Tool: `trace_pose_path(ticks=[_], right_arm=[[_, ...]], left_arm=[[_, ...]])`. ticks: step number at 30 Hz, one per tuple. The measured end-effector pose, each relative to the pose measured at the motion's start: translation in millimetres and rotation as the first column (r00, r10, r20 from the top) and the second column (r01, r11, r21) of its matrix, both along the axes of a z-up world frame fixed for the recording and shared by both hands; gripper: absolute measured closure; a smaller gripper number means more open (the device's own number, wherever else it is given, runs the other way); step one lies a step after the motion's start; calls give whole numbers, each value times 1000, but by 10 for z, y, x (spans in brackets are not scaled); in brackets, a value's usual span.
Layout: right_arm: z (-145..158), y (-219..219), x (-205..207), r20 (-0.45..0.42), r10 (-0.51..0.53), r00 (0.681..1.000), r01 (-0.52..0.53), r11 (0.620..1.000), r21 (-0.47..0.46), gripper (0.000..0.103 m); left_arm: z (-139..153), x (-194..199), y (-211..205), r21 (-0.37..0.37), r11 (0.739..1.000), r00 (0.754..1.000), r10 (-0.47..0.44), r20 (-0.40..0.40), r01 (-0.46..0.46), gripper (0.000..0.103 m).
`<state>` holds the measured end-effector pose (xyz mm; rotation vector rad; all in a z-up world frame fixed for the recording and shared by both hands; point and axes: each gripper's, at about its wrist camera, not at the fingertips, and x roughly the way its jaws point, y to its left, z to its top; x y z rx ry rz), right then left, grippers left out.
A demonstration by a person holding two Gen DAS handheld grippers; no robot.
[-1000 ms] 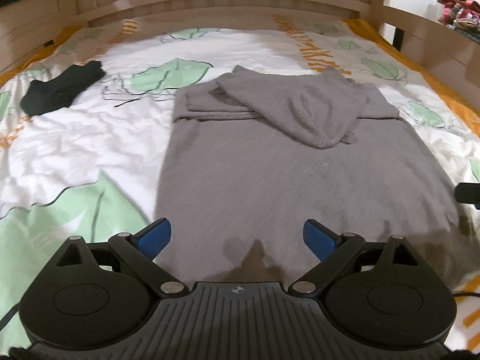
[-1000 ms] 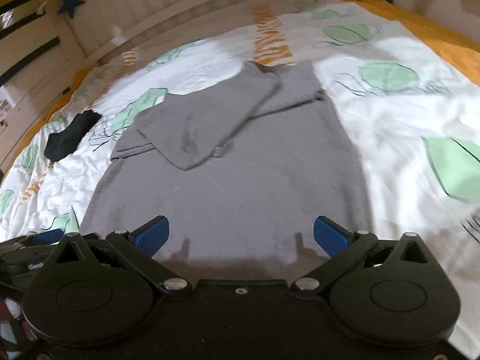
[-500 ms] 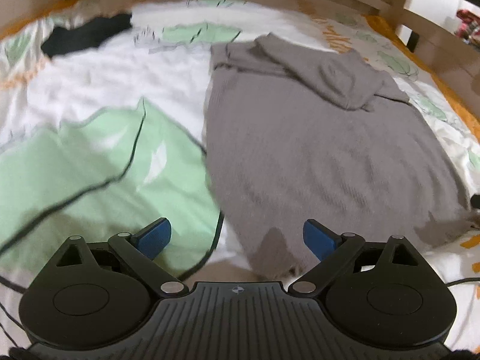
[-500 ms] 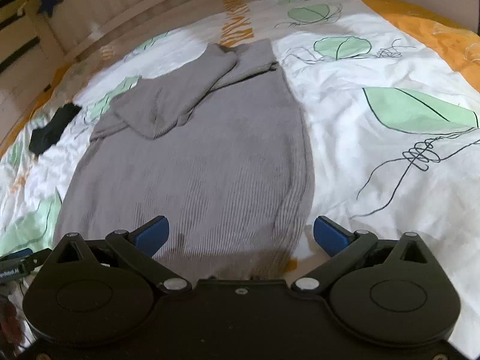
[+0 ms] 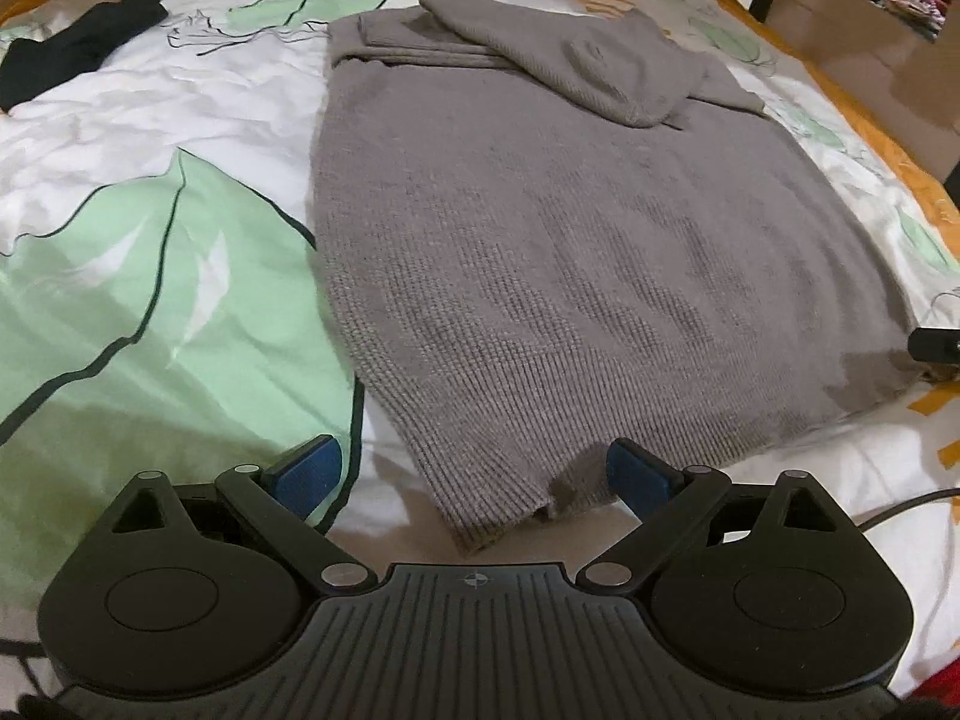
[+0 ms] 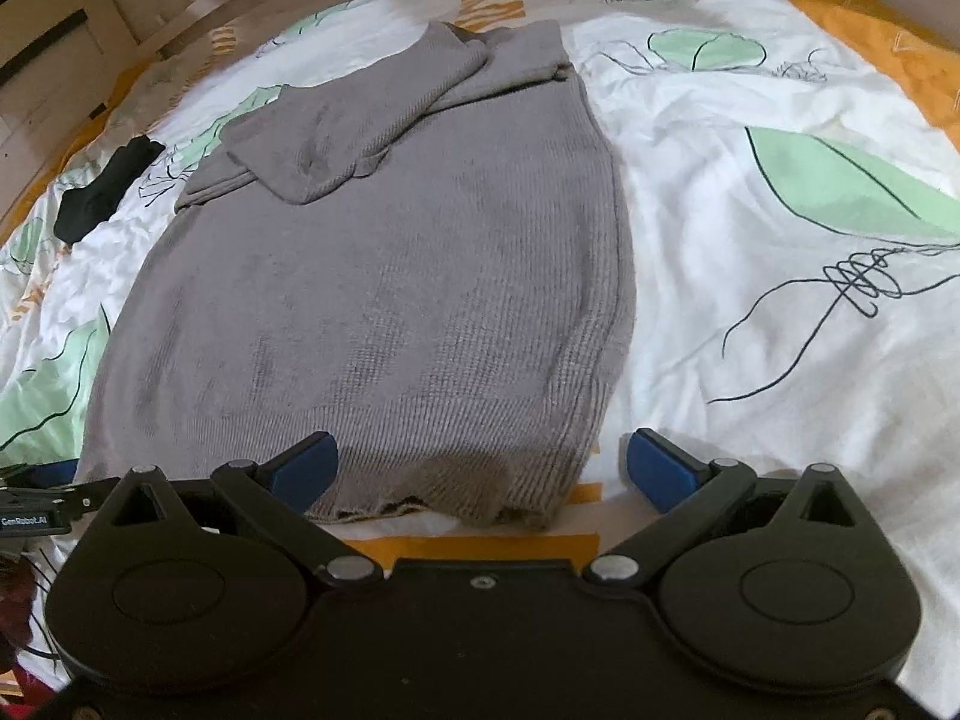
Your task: Fold large clothes
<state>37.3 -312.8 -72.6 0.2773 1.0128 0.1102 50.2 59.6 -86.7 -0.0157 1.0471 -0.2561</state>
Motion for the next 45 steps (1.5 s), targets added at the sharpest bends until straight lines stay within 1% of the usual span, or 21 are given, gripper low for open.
trace_pose_path(ticks=[4,6,13,16,19,21,23,24,27,28,29,30,31,32,33,34,35,36,38,40,45], right_arm=[[-55,-6,58,-15,13,1000,-12,999,34,0],[-76,13,78,-19,20,1000,-19,999,40,0],[-134,53,116,-24,41,999,-39,998,56,0],[-145,48,117,-23,44,999,-43,997,64,0],[-139,42,111,-22,45,999,-43,996,74,0],[-132,24,103,-18,44,999,-42,995,88,0],[-119,7,91,-12,40,999,-38,993,108,0],[-114,-10,87,-9,40,999,-39,992,120,0],[-102,-21,87,-6,44,999,-43,989,140,1],[-101,-16,90,-8,47,999,-46,989,141,4],[-101,-9,96,-13,51,999,-49,989,140,8],[-101,-7,99,-15,53,998,-50,989,142,11],[-107,-11,103,-20,56,998,-52,987,151,18],[-112,-11,104,-24,55,998,-50,986,160,27],[-118,-25,105,-27,49,998,-43,984,170,34],[-127,-41,99,-31,41,999,-34,982,187,51],[-148,-73,98,-37,33,999,-24,975,219,78],[-173,-106,95,-44,25,999,-13,967,254,87],[-165,-145,63,-25,1,1000,7,957,290,89],[-117,-163,42,9,-10,1000,7,947,322,89],[26,-289,71,109,-56,992,0,889,458,90]], left_arm=[[-26,24,-23,-2,1000,1000,-9,-5,9,6],[-44,43,-26,-8,1000,1000,-15,-11,15,1],[-76,90,-47,-2,1000,1000,-22,-22,22,1],[-62,86,-6,-32,999,1000,-13,-18,13,1],[-39,75,41,-91,996,1000,-9,-6,8,2],[-18,60,83,-141,990,1000,-6,1,6,9],[3,45,119,-161,987,1000,9,6,-8,14],[11,37,132,-173,985,1000,16,9,-14,20],[21,35,171,-194,980,999,43,6,-41,25],[25,42,180,-199,979,999,47,5,-45,26],[29,44,190,-201,978,999,52,7,-49,30],[34,42,196,-200,978,998,61,10,-58,37],[40,36,208,-200,978,997,72,14,-68,43],[44,32,232,-205,975,996,84,16,-79,55],[40,36,256,-217,972,995,96,13,-91,73],[34,39,291,-246,964,995,101,5,-97,83],[16,45,336,-297,950,995,101,-10,-99,94],[6,47,375,-332,936,993,113,-21,-113,95],[29,34,434,-370,919,990,140,-13,-135,95],[94,15,480,-428,894,988,156,17,-134,96],[361,116,535,-528,841,979,188,78,-119,96]])
